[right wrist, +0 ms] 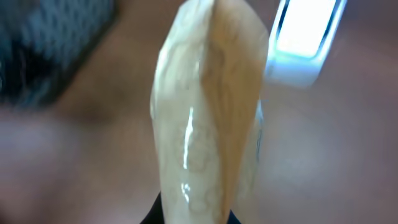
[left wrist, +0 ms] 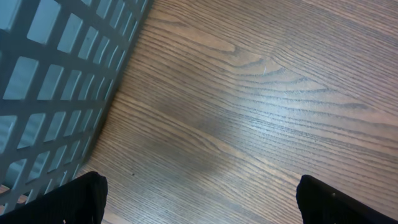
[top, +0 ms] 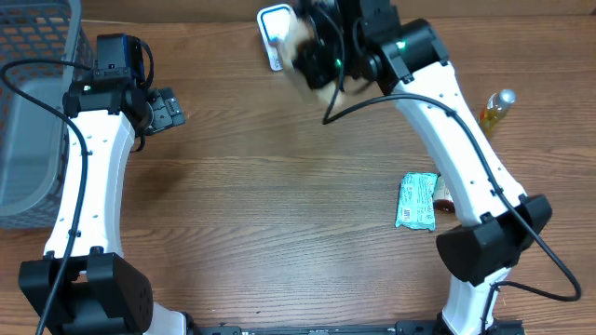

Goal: Scan the item barcode

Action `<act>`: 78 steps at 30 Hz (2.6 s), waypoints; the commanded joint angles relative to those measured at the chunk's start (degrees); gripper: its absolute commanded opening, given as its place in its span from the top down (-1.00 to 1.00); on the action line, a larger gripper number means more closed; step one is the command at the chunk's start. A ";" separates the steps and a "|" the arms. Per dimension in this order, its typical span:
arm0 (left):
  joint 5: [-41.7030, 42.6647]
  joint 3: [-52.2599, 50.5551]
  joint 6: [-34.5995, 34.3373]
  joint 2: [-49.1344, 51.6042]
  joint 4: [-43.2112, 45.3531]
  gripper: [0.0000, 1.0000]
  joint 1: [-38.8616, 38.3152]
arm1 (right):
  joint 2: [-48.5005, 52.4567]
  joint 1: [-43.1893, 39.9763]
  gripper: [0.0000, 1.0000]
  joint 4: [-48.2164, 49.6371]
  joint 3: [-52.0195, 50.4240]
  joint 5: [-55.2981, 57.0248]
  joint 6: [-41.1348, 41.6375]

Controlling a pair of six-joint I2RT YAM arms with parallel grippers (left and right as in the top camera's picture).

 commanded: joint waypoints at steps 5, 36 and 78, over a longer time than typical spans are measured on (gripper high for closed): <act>-0.55 0.20 0.24 0.48 0.00 -0.99 -0.17 | 4.07 -0.26 0.93 -16.24 -7.37 -6.99 0.98; -0.55 0.20 0.24 0.48 -0.02 -0.99 -0.17 | 4.07 -1.03 -1.00 -2.40 -22.03 28.96 21.68; -0.55 0.20 0.24 0.46 0.00 -0.99 -0.17 | 4.07 -1.03 -1.00 1.05 -22.08 28.83 22.47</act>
